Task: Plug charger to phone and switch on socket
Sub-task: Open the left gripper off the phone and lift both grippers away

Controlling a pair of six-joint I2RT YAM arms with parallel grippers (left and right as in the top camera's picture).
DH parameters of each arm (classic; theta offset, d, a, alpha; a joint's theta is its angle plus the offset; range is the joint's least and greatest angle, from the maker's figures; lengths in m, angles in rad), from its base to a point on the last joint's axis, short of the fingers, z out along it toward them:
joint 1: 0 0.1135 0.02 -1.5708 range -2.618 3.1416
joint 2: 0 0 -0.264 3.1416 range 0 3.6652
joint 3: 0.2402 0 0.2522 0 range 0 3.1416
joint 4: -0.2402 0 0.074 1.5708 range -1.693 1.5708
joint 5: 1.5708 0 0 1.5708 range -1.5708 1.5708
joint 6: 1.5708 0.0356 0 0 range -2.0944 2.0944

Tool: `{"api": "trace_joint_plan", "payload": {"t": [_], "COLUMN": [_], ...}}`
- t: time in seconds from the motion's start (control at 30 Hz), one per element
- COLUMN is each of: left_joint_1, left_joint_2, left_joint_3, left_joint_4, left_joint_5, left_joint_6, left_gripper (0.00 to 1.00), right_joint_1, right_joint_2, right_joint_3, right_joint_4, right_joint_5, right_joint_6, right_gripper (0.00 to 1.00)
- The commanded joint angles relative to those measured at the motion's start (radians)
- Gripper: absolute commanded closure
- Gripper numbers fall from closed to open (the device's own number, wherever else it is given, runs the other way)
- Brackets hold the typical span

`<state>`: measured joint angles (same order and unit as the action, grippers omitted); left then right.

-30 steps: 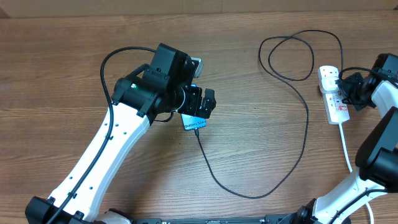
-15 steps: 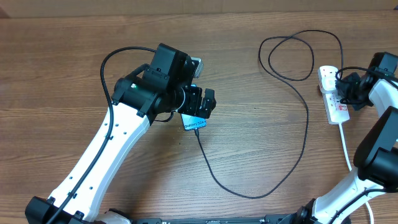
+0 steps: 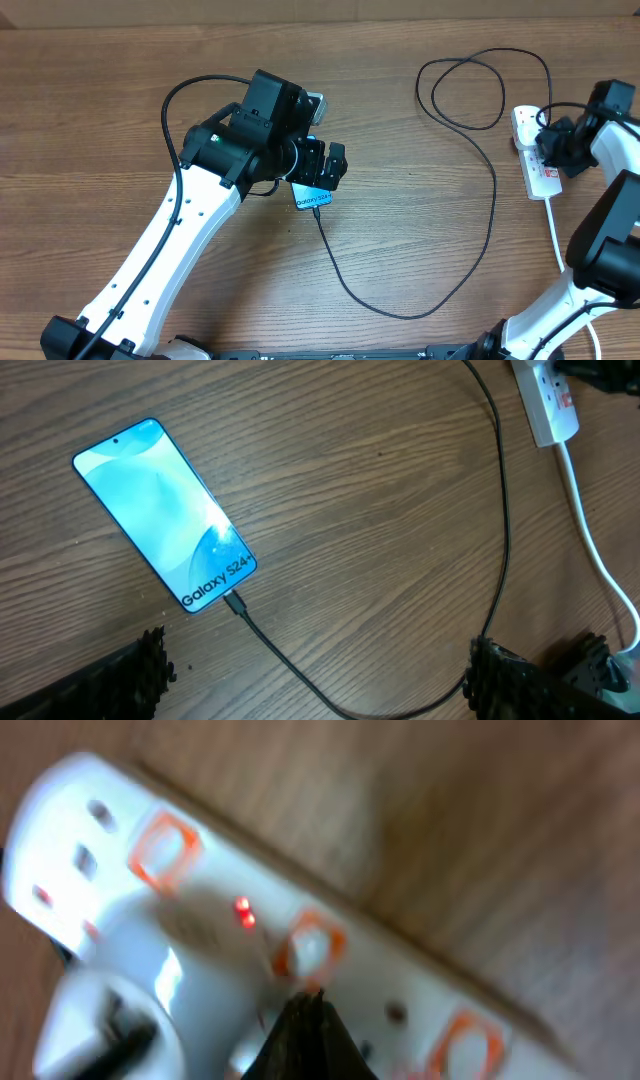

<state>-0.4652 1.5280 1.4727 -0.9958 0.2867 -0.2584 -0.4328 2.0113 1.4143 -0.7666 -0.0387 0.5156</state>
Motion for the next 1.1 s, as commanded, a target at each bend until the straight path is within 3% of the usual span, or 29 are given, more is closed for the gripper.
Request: {"api": "trace_joint_plan", "payload": {"t": [0.0, 0.1, 0.27, 0.47, 0.6, 0.8, 0.83, 0.9, 1.0, 1.07], "left_joint_1": [-0.007, -0.007, -0.007, -0.007, -0.007, -0.007, -0.007, -0.007, -0.006, -0.006], "left_joint_2": [-0.012, -0.012, -0.012, -0.035, -0.106, -0.282, -0.309, -0.369, -0.455, -0.509], "left_joint_3": [0.018, 0.018, 0.018, 0.018, 0.018, 0.018, 0.018, 0.018, 0.017, 0.017], "left_joint_4": [0.0, 0.001, -0.001, -0.024, -0.056, -0.165, -0.182, -0.216, -0.266, -0.295], "left_joint_5": [-0.009, -0.008, -0.005, -0.007, -0.052, -0.166, -0.182, -0.219, -0.275, -0.315], "left_joint_6": [0.008, 0.008, 0.008, 0.012, 0.011, 0.011, 0.011, 0.008, -0.008, -0.021], "left_gripper": [0.0, 0.0, 0.0, 0.03, 0.05, 0.04, 0.04, 0.04, 0.03, 0.03], "right_joint_1": [0.004, -0.026, -0.048, 0.018, 0.154, 0.471, 0.523, 0.626, 0.752, 0.819], "right_joint_2": [-0.032, -0.121, -0.292, -0.517, -0.653, -0.813, -0.83, -0.858, -0.878, -0.879], "right_joint_3": [0.047, 0.111, 0.154, 0.154, 0.154, 0.154, 0.154, 0.154, 0.154, 0.154], "right_joint_4": [-0.094, -0.218, -0.303, -0.336, -0.349, -0.377, -0.383, -0.4, -0.438, -0.469], "right_joint_5": [0.139, 0.277, 0.298, 0.072, -0.071, -0.079, -0.079, -0.077, -0.075, -0.071], "right_joint_6": [0.087, 0.172, 0.203, 0.042, -0.076, -0.132, -0.132, -0.132, -0.132, -0.132], "right_gripper": [0.96, 0.96, 0.96, 0.96, 0.96, 0.96, 0.9, 0.61, 0.0, 0.0]}}
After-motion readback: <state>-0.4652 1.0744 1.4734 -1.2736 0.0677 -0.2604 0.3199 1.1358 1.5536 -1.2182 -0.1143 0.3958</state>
